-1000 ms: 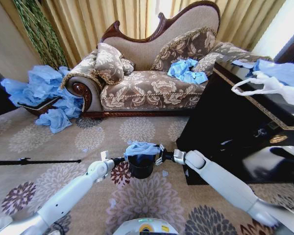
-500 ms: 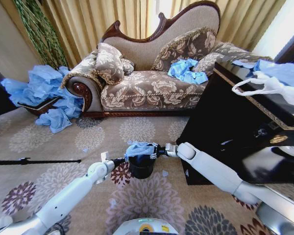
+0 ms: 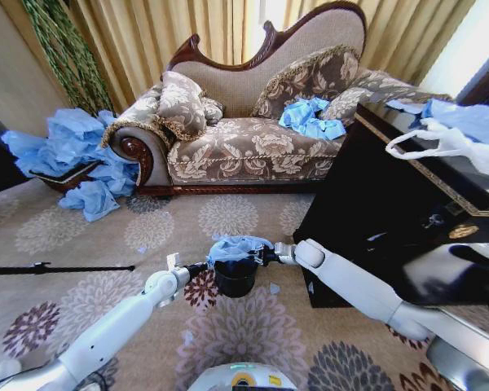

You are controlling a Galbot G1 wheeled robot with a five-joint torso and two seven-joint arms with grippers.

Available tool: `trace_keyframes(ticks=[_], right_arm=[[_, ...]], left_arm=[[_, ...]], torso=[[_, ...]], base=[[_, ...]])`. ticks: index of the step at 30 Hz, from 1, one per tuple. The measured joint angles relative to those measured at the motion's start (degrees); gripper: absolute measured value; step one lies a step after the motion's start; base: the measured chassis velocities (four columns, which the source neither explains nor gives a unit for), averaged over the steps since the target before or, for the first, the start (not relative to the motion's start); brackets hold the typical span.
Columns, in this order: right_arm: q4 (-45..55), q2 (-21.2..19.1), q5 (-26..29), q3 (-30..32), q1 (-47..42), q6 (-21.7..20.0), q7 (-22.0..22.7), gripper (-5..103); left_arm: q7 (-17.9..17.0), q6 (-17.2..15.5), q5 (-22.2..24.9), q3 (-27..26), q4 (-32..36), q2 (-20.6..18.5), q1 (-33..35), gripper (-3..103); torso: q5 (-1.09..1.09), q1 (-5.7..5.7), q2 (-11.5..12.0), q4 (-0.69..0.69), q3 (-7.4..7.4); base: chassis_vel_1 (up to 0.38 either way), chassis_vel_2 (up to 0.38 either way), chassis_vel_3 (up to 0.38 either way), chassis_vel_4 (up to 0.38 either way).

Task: Place a garbage bag over the trash bin.

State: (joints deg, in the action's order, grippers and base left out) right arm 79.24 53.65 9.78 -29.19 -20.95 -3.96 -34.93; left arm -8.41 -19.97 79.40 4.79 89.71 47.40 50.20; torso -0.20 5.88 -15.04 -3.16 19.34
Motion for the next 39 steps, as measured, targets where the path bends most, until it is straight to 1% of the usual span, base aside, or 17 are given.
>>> trace_keyframes(ticks=[10,12,13,15,17,20,21,24,25,27,31,33,35,36,39], right_arm=[[4.11,-2.57,0.98,0.88,-1.56,-0.58,0.48,0],[6.7,-4.39,3.51,1.13,-3.92,-1.47,2.39,0],[6.7,-4.39,3.51,1.13,-3.92,-1.47,2.39,0],[9.27,-6.39,4.37,2.7,-6.6,-2.13,3.53,0],[10.22,-7.14,4.71,3.09,-7.36,-2.48,3.78,0],[12.8,-9.39,5.97,4.44,-9.81,-3.47,4.44,0],[12.8,-9.39,5.97,4.44,-9.81,-3.47,4.44,0],[15.06,-11.49,6.63,7.01,-13.82,-3.98,5.14,0],[15.06,-11.49,6.63,7.01,-13.82,-3.98,5.14,0],[17.19,-12.58,6.94,8.65,-17.35,-4.49,5.8,0],[19.3,-12.75,6.85,9.57,-21.22,-4.82,6.86,0],[19.59,-12.03,6.4,9.6,-22.78,-4.9,7.61,0],[19.54,-11.55,6.13,9.52,-23.22,-4.88,7.93,0],[19.34,-11.0,5.96,9.3,-23.51,-4.78,8.4,0],[19.37,-10.85,6.17,9.23,-23.55,-4.6,9.51,0]], left_arm=[[0.4,0.19,0.03,0.25,-0.15,0.19,-0.28,0],[0.62,0.35,-0.01,0.39,-0.11,0.09,-0.27,0],[0.62,0.35,-0.01,0.39,-0.11,0.09,-0.27,0],[0.88,0.41,-0.03,0.46,0.26,-0.35,-0.21,0],[0.95,0.43,-0.08,0.5,0.4,-0.52,-0.17,0],[1.6,0.64,-1.1,0.78,0.69,-1.0,-0.11,0],[1.6,0.64,-1.1,0.78,0.69,-1.0,-0.11,0],[2.14,0.92,-1.92,1.0,1.36,-1.51,0.15,0],[2.14,0.92,-1.92,1.0,1.36,-1.51,0.15,0],[2.57,1.12,-2.71,1.13,1.83,-1.8,0.57,0],[2.97,1.24,-3.52,1.34,2.34,-2.18,1.03,0],[3.07,1.29,-4.1,1.35,2.69,-2.45,1.31,0],[3.18,1.33,-4.46,1.31,2.92,-2.7,1.53,0],[3.33,1.4,-4.74,1.1,3.28,-3.06,1.85,0],[3.48,1.47,-4.85,0.64,3.68,-3.53,2.17,0]], torso=[[-0.01,0.0,0.0,0.01,0.0],[0.01,0.0,0.0,0.0,0.0],[0.01,0.0,0.0,0.0,0.0],[0.0,0.0,0.0,-0.02,0.0],[0.0,0.0,0.0,-0.01,0.0],[-0.01,0.0,0.0,0.0,0.0],[-0.01,0.0,0.0,0.0,0.0],[0.0,0.0,0.0,0.0,0.0],[0.0,0.0,0.0,0.0,0.0],[-0.01,0.0,0.0,-0.01,-0.01],[0.0,0.0,0.0,0.0,-0.01],[-0.01,0.0,0.0,-0.01,-0.01],[-0.01,0.0,0.0,-0.01,-0.01],[0.01,-0.01,0.0,0.01,-0.01],[0.0,0.0,0.0,0.02,-0.01]], base=[[0.0,0.0,0.0,0.0],[0.0,0.0,0.0,0.0],[0.0,0.0,0.0,0.0],[0.0,0.0,0.0,0.0],[0.0,0.0,0.0,0.0],[0.0,0.0,0.0,0.0],[0.0,0.0,0.0,0.0],[0.0,0.0,0.0,0.0],[0.0,0.0,0.0,0.0],[0.0,0.0,0.0,0.0],[0.0,0.0,0.0,0.0],[0.0,0.0,0.0,0.0],[0.0,0.0,0.0,0.0],[0.0,0.0,0.0,0.0],[0.0,0.0,0.0,0.0]])
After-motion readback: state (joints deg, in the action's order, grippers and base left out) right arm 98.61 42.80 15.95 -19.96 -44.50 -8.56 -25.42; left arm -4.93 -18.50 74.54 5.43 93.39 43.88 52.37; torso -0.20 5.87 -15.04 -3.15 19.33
